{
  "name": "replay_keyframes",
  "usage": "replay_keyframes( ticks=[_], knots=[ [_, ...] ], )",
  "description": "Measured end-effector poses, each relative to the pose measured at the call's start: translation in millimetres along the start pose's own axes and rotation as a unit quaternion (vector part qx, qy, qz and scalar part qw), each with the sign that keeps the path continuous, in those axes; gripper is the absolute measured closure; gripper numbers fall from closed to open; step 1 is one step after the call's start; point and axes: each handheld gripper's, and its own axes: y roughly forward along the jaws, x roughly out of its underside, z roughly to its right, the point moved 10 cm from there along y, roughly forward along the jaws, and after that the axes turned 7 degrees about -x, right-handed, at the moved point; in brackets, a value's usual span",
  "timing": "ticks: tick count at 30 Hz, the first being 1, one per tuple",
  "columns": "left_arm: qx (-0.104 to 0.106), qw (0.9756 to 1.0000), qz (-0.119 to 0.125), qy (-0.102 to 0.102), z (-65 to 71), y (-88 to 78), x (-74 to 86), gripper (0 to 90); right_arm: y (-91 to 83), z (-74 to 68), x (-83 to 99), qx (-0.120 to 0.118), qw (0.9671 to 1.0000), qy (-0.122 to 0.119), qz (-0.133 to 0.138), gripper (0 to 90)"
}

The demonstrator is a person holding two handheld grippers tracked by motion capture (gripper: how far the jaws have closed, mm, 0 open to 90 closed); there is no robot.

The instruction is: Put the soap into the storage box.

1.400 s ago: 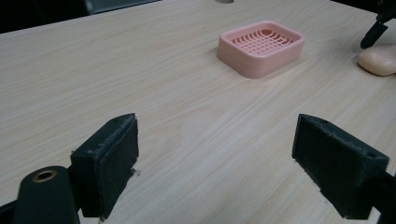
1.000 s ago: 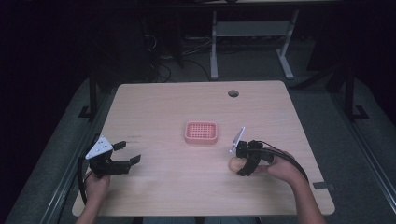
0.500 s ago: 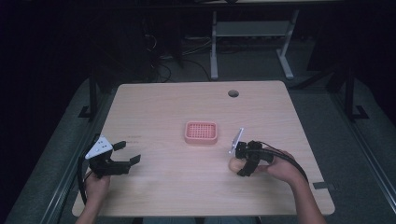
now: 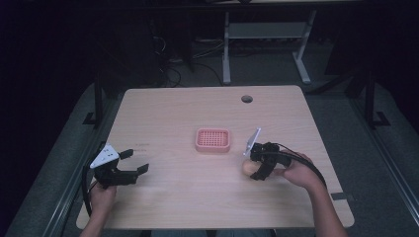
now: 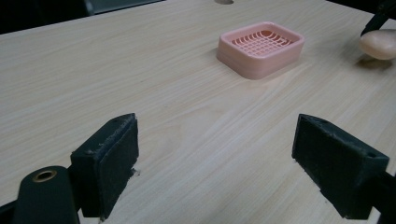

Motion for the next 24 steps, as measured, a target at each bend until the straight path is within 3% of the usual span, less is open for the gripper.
replay_keyframes(
  ticks=[6, 24],
  knots=[
    [0.000, 1.0000, 0.000, 0.002, -0.5, -0.1, -0.2, 14.3, -2.1, 7.0, -3.2, -0.005, 1.0000, 0.006, 0.003, 32.1],
    [0.001, 1.0000, 0.002, 0.000, 0.5, -0.9, -1.0, 14.3, -7.7, 20.3, -33.3, -0.007, 0.9999, -0.013, -0.005, 32.1]
  ],
)
